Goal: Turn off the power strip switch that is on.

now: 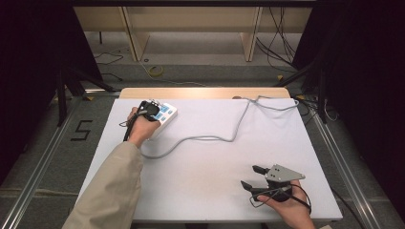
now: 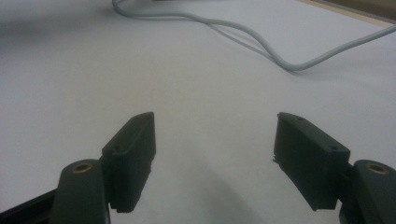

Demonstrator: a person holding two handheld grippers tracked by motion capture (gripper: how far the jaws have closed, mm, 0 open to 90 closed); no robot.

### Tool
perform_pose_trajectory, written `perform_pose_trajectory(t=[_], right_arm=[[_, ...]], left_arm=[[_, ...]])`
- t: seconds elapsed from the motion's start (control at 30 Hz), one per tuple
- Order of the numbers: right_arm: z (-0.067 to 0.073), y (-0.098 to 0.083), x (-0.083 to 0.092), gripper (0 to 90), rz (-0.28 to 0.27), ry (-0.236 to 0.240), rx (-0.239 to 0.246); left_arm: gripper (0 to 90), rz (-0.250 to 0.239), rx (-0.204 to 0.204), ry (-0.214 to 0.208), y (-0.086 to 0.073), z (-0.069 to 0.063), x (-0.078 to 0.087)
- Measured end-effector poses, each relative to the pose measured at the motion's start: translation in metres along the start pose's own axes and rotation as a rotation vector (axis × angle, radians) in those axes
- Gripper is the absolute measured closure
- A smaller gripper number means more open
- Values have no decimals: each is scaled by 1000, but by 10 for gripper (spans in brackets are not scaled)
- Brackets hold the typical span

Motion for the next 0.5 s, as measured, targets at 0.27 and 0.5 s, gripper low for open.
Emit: perform_pose_trajectory(t=[0.27,0.5], right_arm=[[0,0,0,305,1,1,1],[1,0,0,305,1,2,1]], left_arm=[[898,-2,-10,7,0,-1,0],[899,0,-26,20,0,-1,0]])
Point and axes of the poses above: each handheld gripper's, and its own axes: x roughly backward along the jaws, y roughly out of its top, z roughly to its left, the point moved 8 cm from there along -x, roughly forward along the jaws, and after that the axes turned 4 degrees about -z, right-handed, at the moved point
